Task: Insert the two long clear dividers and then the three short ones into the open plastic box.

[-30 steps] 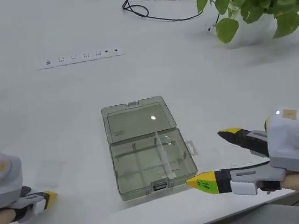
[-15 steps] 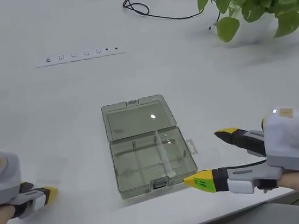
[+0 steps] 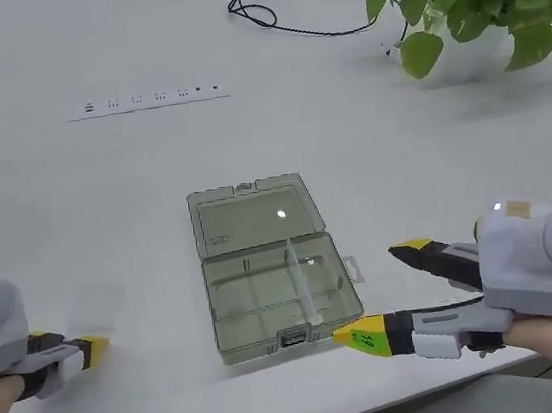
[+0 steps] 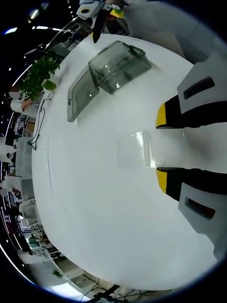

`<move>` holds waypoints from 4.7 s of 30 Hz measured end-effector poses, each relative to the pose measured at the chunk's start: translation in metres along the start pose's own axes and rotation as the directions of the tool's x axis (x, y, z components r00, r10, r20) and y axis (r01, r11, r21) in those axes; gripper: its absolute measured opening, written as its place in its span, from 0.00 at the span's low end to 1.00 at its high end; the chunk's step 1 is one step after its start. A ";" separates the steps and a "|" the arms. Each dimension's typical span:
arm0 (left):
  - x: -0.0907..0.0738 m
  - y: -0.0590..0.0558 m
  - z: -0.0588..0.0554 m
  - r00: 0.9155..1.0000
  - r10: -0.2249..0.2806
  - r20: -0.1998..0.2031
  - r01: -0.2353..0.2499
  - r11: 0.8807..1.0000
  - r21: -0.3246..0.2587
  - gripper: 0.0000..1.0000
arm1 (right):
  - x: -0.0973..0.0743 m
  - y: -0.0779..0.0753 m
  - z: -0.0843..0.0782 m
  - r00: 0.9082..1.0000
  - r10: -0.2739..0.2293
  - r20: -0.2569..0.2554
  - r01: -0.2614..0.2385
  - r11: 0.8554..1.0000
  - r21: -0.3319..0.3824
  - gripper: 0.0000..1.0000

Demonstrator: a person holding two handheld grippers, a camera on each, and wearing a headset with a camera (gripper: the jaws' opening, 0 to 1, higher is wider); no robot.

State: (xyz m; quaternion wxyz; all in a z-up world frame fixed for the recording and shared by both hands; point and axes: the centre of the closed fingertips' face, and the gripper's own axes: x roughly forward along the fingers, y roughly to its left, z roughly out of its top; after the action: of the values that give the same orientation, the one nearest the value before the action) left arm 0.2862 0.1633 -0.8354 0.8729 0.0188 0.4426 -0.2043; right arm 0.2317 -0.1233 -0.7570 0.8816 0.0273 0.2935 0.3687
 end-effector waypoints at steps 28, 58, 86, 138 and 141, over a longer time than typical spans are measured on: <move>-0.023 -0.056 0.069 0.972 -0.143 0.184 0.135 0.989 0.053 0.30 | 0.007 -0.005 0.012 0.999 -0.019 0.041 0.014 0.993 0.115 0.83; -0.020 -0.182 0.099 0.893 -0.367 0.262 0.340 0.929 0.145 0.30 | 0.031 0.010 0.054 0.986 0.075 0.147 -0.122 0.929 0.348 0.51; -0.023 -0.198 0.092 0.875 -0.390 0.286 0.369 0.921 0.125 0.30 | 0.054 0.027 0.073 0.982 0.107 0.153 -0.165 0.882 0.441 0.13; -0.027 -0.155 0.052 0.886 -0.401 0.235 0.293 0.875 0.386 1.00 | 0.067 0.023 0.085 0.980 0.079 -0.185 0.026 0.862 0.506 0.02; -0.029 -0.154 0.050 0.882 -0.412 0.227 0.294 0.860 0.417 1.00 | 0.066 0.026 0.077 0.962 0.091 -0.257 0.062 0.845 0.531 0.02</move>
State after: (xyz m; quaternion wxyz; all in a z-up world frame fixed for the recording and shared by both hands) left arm 0.2520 0.0215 -0.7593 0.8585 0.0685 0.2498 -0.4426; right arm 0.2931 -0.0475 -0.7195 0.7873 0.2227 0.5024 0.2796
